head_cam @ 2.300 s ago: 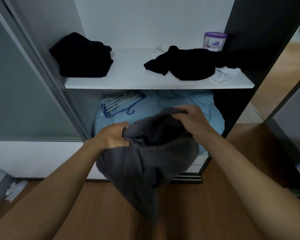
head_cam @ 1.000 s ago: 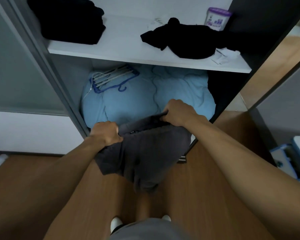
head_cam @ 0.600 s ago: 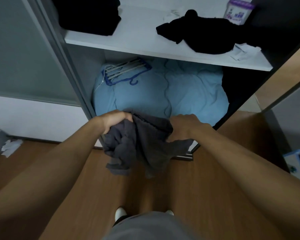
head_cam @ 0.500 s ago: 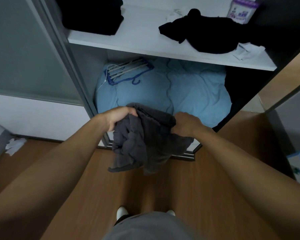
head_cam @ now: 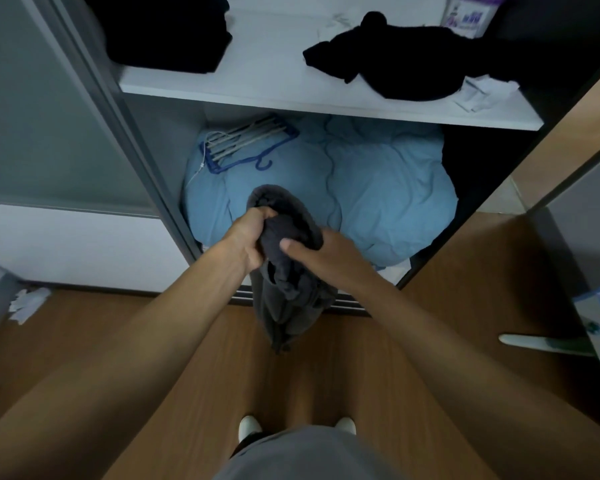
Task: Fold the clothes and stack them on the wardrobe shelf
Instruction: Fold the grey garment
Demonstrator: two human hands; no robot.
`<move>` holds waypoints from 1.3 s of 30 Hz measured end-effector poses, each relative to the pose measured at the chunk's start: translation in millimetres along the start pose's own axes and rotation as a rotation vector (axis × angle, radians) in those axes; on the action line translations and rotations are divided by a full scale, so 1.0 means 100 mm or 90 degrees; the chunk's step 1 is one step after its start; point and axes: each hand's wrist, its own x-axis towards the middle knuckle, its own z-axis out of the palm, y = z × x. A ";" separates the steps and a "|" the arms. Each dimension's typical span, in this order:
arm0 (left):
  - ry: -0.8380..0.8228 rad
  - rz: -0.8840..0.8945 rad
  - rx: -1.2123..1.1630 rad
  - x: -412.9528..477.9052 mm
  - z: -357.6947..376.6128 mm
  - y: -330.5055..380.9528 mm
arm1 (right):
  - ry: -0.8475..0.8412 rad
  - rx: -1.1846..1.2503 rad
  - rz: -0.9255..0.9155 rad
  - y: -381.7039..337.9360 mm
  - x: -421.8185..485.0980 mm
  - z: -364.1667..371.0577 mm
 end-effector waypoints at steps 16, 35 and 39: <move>-0.010 0.008 0.232 0.05 -0.24 0.07 | 0.035 0.047 -0.065 0.33 0.04 -0.09; -0.174 0.009 0.364 0.20 -0.63 -0.31 | -0.148 -0.120 -0.138 0.34 0.05 -0.39; -0.149 0.022 0.412 0.17 -0.54 -0.40 | -0.136 -0.101 -0.123 0.36 0.03 -0.37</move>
